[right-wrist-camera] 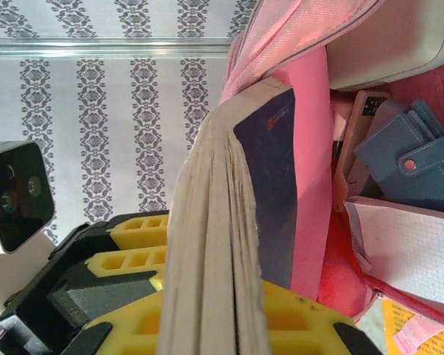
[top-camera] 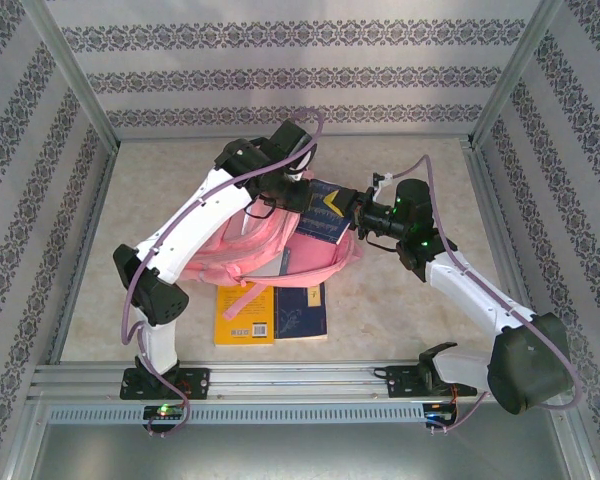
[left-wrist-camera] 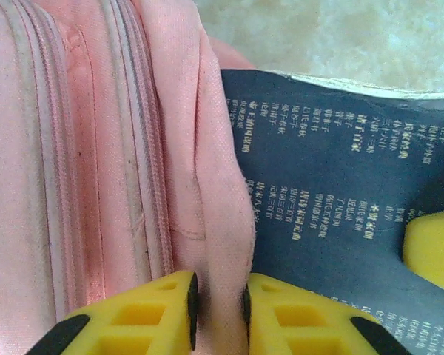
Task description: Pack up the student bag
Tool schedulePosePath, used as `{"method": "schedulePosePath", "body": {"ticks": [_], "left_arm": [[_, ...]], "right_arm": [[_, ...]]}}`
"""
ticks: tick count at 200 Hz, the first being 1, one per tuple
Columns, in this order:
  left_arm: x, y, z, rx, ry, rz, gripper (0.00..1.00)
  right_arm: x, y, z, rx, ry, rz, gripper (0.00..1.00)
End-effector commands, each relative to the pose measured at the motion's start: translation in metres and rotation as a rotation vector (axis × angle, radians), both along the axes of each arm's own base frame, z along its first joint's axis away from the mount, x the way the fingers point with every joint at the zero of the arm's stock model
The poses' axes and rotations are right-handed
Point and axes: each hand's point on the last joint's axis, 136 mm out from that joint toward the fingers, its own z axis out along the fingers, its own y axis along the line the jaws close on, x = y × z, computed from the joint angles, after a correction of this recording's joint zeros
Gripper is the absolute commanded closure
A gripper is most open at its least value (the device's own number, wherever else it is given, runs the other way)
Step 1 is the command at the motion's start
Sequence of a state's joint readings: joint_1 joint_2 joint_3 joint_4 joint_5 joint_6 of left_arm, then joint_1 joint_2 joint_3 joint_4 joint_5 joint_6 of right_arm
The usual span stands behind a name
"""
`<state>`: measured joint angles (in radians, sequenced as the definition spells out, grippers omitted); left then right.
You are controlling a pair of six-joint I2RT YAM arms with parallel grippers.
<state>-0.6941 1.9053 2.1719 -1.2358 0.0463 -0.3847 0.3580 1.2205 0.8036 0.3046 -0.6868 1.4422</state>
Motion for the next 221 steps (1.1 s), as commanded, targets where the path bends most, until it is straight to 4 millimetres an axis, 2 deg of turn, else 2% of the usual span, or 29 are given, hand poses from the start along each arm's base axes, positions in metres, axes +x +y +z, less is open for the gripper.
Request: {"method": "schedulePosePath", "body": {"ticks": [1, 24, 42, 71, 98, 124, 142, 159, 180, 221], "left_arm": [[-0.005, 0.005, -0.002, 0.04, 0.008, 0.01, 0.84], [-0.004, 0.007, 0.001, 0.042, -0.004, 0.009, 1.0], [0.002, 0.013, 0.016, 0.045, -0.056, 0.025, 1.0], [0.009, 0.028, 0.052, 0.028, -0.156, 0.07, 1.0], [0.006, 0.04, 0.082, 0.007, -0.231, 0.083, 1.0], [0.001, 0.051, 0.098, 0.019, -0.285, 0.08, 1.0], [-0.001, 0.057, 0.101, 0.044, -0.305, 0.064, 1.0], [-0.002, 0.064, 0.104, 0.064, -0.32, 0.067, 1.0], [-0.004, 0.066, 0.108, 0.057, -0.331, 0.067, 1.0], [-0.005, 0.064, 0.112, 0.039, -0.338, 0.056, 1.0]], "right_arm": [[-0.008, 0.01, 0.051, 0.082, -0.158, 0.063, 1.0], [-0.009, 0.009, 0.051, 0.076, -0.163, 0.067, 1.0], [-0.01, 0.007, 0.044, 0.041, -0.157, 0.067, 1.0], [-0.018, -0.002, 0.006, -0.082, -0.1, 0.075, 1.0], [-0.027, -0.012, -0.027, -0.15, -0.074, 0.076, 1.0], [-0.034, -0.016, -0.051, -0.207, -0.071, 0.092, 1.0], [-0.036, -0.015, -0.062, -0.242, -0.078, 0.107, 1.0], [-0.037, -0.012, -0.067, -0.276, -0.102, 0.123, 1.0], [-0.032, -0.004, -0.06, -0.269, -0.144, 0.128, 1.0], [-0.017, 0.027, -0.044, -0.245, -0.19, 0.159, 1.0]]}}
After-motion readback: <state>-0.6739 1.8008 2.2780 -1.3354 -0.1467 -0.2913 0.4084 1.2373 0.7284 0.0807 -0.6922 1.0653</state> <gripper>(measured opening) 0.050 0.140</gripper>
